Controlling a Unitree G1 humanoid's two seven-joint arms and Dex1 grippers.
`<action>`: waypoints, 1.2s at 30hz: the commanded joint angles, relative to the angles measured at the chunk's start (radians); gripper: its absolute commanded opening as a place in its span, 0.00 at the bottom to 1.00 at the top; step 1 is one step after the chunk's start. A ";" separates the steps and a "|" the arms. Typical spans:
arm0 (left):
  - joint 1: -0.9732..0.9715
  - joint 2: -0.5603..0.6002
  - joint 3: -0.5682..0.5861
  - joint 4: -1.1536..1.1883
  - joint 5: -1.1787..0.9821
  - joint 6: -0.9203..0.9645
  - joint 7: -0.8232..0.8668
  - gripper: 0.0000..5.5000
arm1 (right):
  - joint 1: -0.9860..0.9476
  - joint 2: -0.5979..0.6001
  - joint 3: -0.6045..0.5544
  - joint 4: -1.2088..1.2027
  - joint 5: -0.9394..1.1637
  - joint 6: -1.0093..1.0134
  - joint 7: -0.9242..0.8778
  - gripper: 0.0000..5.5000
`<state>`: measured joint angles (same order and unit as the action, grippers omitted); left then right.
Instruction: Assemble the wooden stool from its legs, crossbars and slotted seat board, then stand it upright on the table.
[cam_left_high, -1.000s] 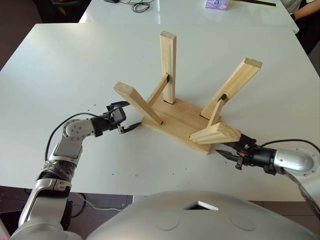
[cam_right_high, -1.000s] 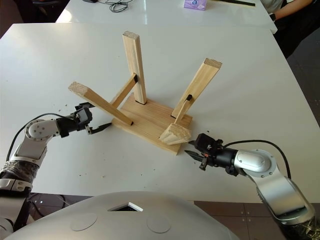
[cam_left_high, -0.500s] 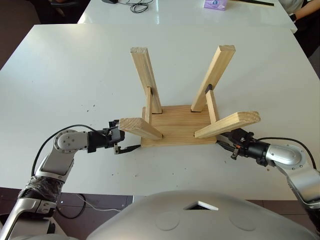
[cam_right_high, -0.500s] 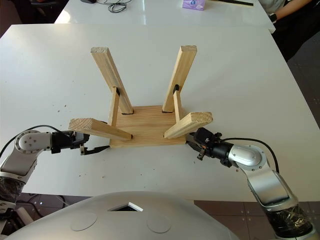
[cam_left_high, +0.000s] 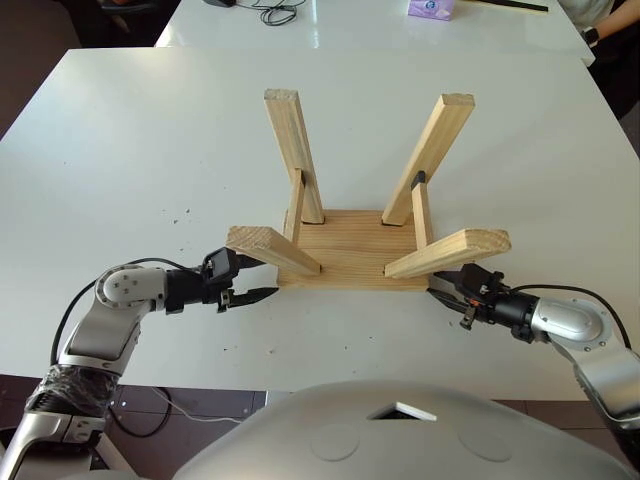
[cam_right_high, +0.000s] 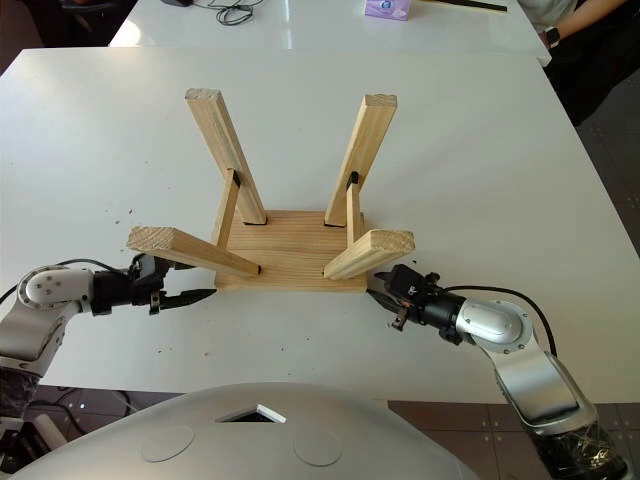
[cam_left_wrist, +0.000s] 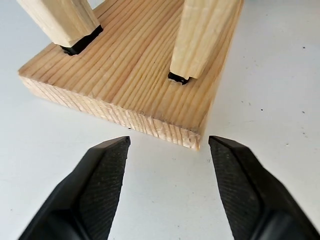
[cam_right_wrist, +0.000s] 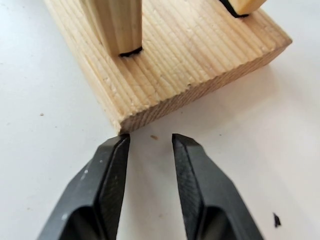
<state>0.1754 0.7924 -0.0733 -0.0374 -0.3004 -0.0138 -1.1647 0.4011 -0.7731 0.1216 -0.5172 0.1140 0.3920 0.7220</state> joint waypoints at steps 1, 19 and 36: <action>-0.014 -0.002 -0.037 0.026 0.064 -0.039 0.000 0.45 | -0.033 0.014 0.000 0.019 -0.008 -0.005 -0.005 0.29; 0.027 0.006 -0.065 -0.091 0.018 0.052 -0.035 0.32 | -0.026 0.049 0.056 -0.086 -0.021 0.044 -0.022 0.29; 0.287 0.180 0.275 -0.589 -0.393 0.510 -0.090 0.32 | 0.152 -0.012 -0.232 -0.523 0.297 0.250 0.011 0.29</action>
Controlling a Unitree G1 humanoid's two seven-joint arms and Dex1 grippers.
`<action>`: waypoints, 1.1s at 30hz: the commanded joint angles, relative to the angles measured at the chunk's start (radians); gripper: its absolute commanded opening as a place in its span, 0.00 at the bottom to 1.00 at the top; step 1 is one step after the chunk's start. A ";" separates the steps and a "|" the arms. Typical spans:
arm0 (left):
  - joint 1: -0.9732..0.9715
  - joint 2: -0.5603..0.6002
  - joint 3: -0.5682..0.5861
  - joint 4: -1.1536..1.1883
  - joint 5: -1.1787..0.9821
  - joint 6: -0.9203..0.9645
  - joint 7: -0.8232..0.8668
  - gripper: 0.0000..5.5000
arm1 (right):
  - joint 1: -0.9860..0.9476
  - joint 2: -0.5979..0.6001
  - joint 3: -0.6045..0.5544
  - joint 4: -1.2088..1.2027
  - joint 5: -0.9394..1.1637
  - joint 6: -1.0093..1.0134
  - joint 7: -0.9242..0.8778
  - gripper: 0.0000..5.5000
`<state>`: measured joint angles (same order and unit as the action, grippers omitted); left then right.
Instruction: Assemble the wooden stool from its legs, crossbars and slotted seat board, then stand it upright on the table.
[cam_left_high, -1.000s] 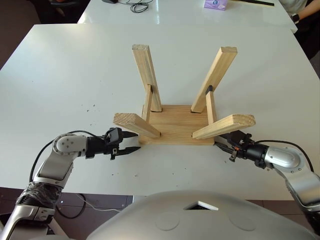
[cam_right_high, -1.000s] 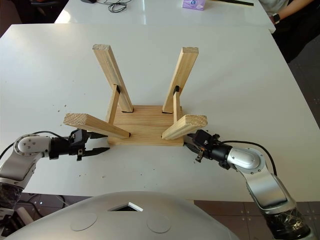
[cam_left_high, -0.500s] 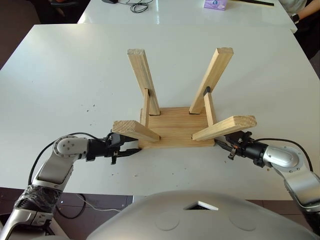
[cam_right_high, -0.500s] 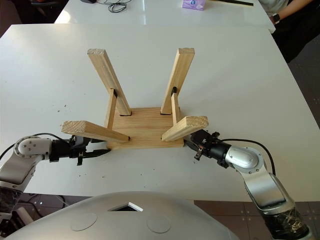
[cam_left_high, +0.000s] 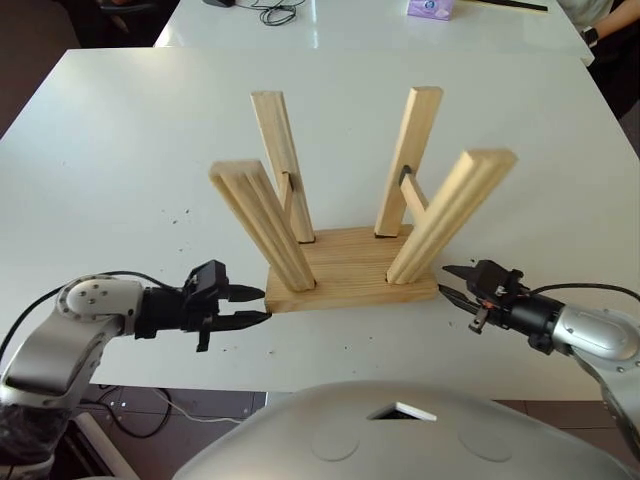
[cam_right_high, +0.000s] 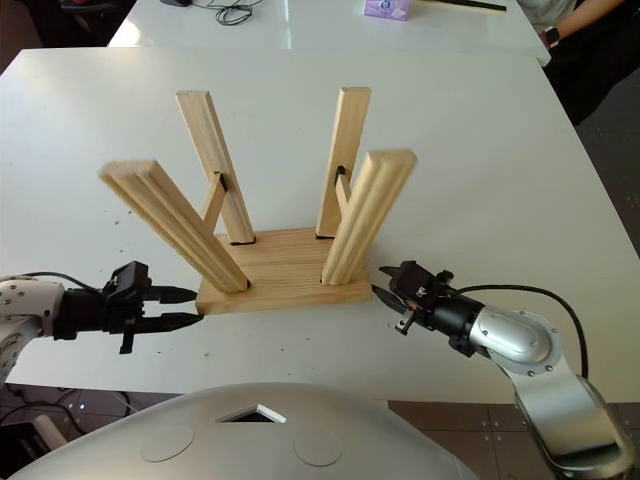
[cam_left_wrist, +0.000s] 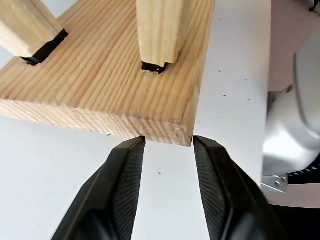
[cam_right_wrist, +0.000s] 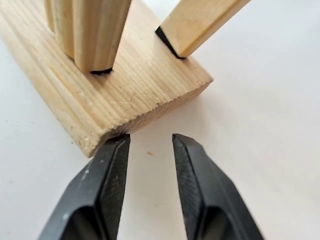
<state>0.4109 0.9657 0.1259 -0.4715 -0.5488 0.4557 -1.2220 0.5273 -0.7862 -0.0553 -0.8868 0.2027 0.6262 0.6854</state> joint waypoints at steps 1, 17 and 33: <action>0.064 0.010 0.101 -0.177 -0.162 0.060 -0.025 0.32 | 0.033 -0.013 -0.085 -0.159 0.260 0.009 0.043 0.29; -0.102 0.055 0.263 -0.194 -0.444 0.343 0.057 0.32 | 0.036 -0.303 -0.348 -0.160 0.776 0.002 -0.140 0.29; -0.133 -0.059 -0.023 0.364 0.225 -0.474 -0.081 0.54 | 0.167 -0.195 -0.183 0.212 0.208 -0.271 0.144 0.53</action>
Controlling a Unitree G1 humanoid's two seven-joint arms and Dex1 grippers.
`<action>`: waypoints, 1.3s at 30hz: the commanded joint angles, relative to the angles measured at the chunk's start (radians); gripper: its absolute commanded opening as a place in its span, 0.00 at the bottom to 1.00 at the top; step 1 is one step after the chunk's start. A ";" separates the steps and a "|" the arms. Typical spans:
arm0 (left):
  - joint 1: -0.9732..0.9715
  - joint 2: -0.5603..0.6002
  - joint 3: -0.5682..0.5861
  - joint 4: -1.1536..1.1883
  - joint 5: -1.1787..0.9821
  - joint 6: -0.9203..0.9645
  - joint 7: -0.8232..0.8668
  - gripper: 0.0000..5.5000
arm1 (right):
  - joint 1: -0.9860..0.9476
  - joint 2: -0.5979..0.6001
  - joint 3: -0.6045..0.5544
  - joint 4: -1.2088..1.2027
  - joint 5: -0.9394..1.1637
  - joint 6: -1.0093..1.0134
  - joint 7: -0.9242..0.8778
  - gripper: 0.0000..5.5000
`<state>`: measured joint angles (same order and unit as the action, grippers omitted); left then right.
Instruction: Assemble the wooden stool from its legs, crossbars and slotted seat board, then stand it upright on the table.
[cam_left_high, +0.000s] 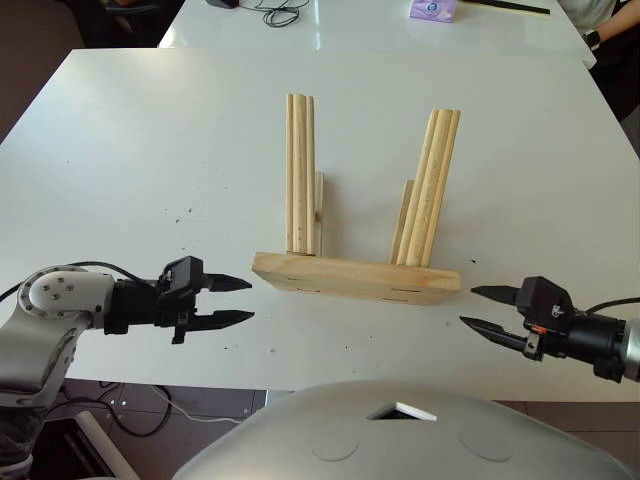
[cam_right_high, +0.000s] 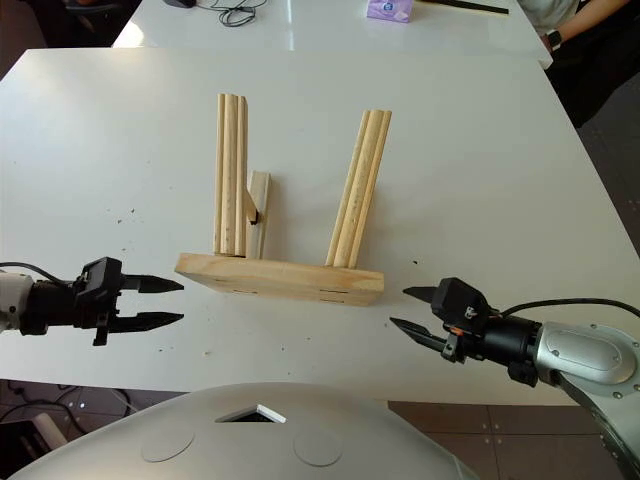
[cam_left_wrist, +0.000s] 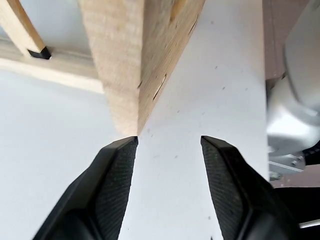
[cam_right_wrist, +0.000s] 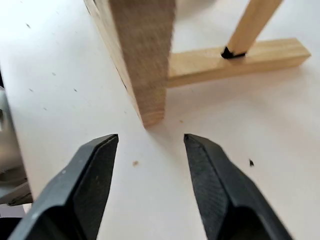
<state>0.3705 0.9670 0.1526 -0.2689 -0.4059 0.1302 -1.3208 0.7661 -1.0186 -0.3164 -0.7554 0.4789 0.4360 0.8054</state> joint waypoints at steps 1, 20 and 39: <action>-0.126 -0.082 -0.064 0.209 0.091 -0.177 0.019 0.54 | -0.100 0.053 0.110 0.099 -0.079 -0.098 0.030 0.53; -0.301 -0.258 -0.268 0.394 0.119 -0.332 -0.043 0.54 | -0.399 0.189 0.407 0.316 -0.161 -0.201 0.167 0.53; -0.384 -0.297 -0.349 0.525 0.173 -0.451 -0.063 0.45 | -0.404 0.181 0.453 0.423 -0.223 -0.288 0.228 0.35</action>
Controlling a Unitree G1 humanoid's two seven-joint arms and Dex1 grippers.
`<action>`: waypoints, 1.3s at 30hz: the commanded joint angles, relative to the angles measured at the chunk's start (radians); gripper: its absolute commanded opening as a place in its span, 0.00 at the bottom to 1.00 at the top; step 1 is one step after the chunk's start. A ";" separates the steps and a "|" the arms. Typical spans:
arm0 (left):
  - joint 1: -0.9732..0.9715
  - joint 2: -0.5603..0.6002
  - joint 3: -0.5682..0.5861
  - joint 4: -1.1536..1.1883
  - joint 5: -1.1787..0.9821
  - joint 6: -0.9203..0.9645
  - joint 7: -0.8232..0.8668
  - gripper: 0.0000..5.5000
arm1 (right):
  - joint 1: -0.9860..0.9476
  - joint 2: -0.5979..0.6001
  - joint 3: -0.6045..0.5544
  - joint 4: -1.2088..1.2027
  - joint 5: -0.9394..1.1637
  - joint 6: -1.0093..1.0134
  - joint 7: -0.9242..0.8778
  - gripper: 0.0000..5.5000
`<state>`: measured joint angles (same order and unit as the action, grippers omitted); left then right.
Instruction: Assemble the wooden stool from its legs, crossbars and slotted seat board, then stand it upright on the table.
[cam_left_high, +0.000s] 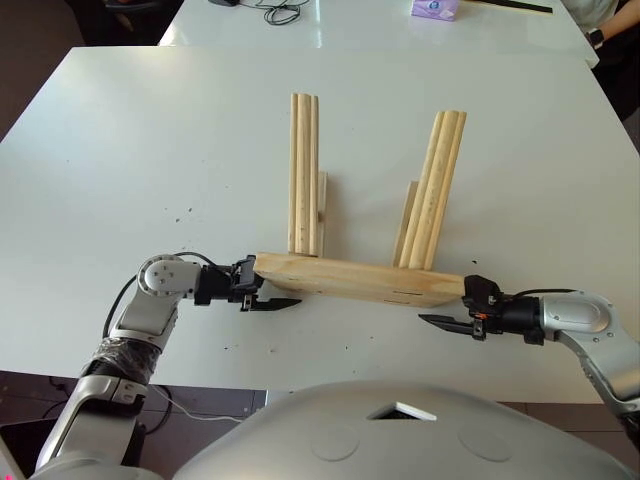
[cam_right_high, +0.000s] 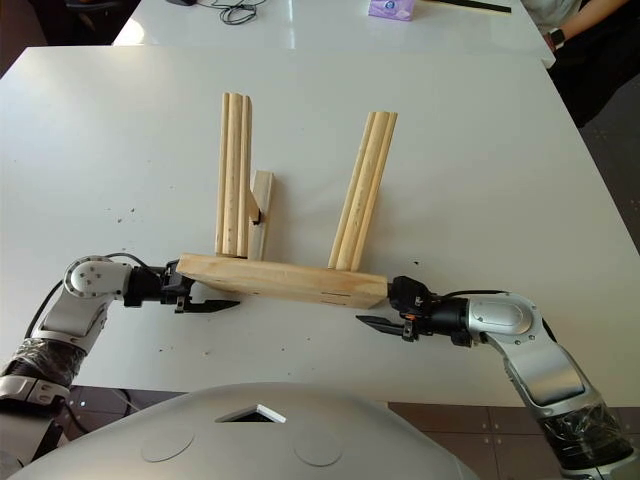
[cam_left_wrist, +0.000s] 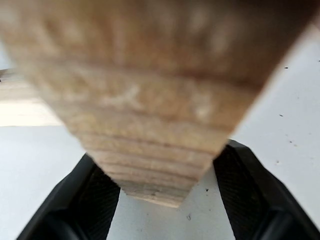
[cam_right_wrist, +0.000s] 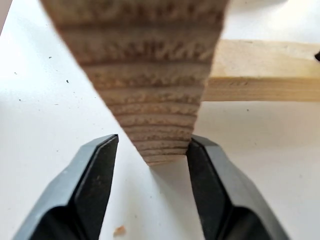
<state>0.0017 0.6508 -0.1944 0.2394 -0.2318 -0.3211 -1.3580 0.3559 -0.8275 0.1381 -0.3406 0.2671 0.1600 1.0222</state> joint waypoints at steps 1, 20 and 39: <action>-0.020 0.026 0.001 0.021 -0.006 0.006 -0.034 0.42 | 0.011 -0.009 -0.001 0.009 -0.013 -0.015 0.010 0.31; 0.136 0.217 0.164 -0.406 -0.239 0.402 -0.079 0.26 | 0.230 -0.047 -0.246 -0.335 0.247 0.181 -0.022 0.24; 0.201 0.818 0.632 -0.743 -1.518 1.414 0.217 0.26 | 0.392 -0.361 -1.036 -0.487 1.516 0.730 -0.115 0.24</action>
<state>0.3187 1.2825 0.3911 -0.5746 -1.2466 0.9409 -1.2776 0.7643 -1.0631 -0.7350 -0.8174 1.3846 0.8183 1.0038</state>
